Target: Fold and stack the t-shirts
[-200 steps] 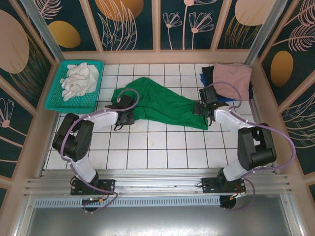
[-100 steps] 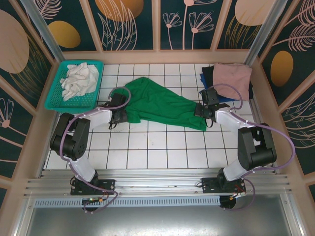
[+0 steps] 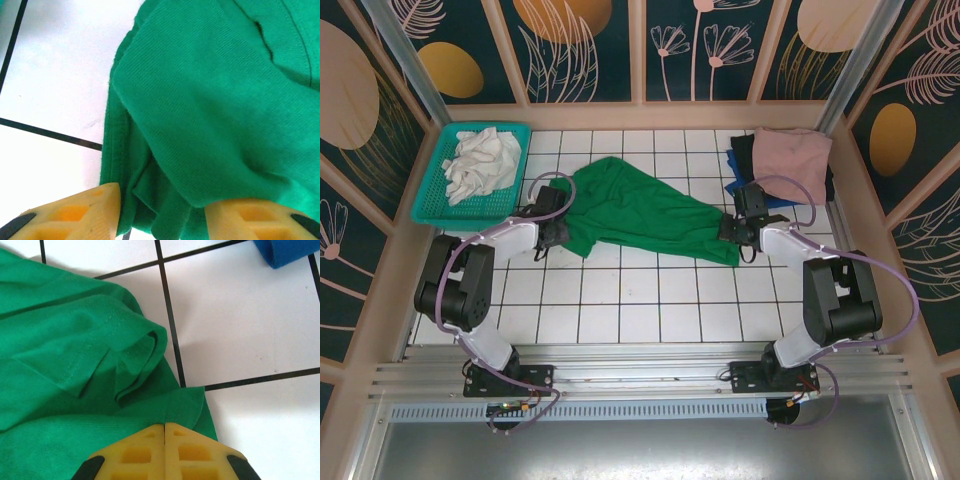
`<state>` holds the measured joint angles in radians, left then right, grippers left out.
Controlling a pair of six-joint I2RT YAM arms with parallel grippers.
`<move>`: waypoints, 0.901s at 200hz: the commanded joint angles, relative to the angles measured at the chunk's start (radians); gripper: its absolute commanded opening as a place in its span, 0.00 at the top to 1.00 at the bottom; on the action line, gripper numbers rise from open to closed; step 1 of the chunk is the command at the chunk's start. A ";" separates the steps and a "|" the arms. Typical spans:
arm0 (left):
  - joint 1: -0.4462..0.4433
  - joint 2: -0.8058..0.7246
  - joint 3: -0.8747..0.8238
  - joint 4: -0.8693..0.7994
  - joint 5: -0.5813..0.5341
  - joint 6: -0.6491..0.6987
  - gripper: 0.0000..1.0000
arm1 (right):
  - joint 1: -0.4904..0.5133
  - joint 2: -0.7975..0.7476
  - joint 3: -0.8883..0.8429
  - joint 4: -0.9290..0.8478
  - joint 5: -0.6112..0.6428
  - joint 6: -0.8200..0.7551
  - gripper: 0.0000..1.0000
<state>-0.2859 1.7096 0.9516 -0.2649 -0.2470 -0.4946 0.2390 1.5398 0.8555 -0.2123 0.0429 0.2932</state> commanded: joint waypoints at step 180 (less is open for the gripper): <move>0.007 -0.127 -0.030 -0.020 0.039 0.019 0.96 | 0.000 -0.157 -0.047 0.020 -0.085 0.027 1.00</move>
<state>-0.2859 1.5581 0.9634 -0.2783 -0.2180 -0.4725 0.2371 1.3975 0.8417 -0.2134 0.0113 0.2977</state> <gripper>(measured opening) 0.046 0.046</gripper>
